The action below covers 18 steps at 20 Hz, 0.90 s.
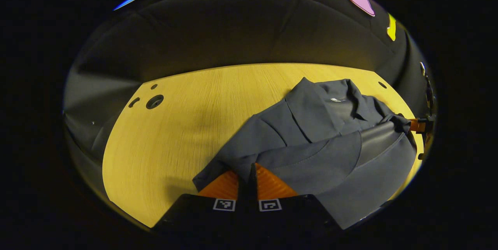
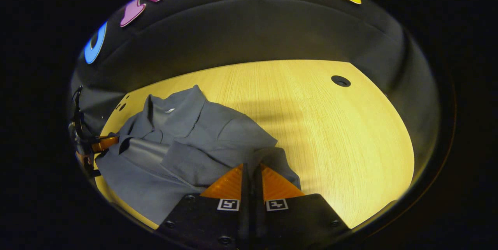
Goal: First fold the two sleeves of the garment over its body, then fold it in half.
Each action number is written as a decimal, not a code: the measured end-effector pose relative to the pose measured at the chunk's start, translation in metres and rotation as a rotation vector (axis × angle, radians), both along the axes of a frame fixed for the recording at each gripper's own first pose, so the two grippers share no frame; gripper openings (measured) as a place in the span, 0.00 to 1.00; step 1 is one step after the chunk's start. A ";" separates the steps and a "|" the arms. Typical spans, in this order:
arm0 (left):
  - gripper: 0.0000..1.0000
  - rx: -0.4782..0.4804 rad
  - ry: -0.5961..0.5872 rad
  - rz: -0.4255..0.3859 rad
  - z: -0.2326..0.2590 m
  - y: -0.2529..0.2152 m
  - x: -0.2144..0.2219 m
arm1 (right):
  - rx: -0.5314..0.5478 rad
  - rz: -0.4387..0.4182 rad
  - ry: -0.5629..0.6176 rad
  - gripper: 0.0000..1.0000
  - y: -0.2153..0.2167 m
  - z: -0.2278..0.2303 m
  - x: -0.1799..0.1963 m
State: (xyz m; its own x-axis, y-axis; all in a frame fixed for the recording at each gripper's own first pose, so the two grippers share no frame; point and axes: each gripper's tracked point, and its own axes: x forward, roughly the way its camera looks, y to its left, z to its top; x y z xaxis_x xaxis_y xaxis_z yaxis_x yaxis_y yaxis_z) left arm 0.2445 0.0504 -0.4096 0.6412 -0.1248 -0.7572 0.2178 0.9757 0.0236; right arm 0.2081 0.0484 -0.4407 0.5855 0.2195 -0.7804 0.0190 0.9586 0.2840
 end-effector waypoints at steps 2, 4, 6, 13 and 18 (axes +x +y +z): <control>0.13 0.042 -0.003 -0.006 0.003 0.002 0.000 | -0.008 -0.034 0.005 0.20 -0.005 0.003 0.000; 0.28 0.056 -0.019 0.004 0.008 0.002 0.000 | -0.039 -0.044 -0.017 0.28 -0.008 0.010 -0.001; 0.38 0.033 -0.046 0.016 0.018 -0.001 -0.001 | -0.068 -0.038 -0.015 0.35 -0.009 0.013 -0.006; 0.87 0.014 -0.126 -0.027 0.054 -0.006 -0.016 | -0.114 -0.039 -0.064 0.75 -0.015 0.052 -0.024; 0.90 0.015 -0.179 -0.051 0.087 -0.008 -0.039 | -0.080 -0.068 -0.153 0.93 -0.014 0.107 -0.038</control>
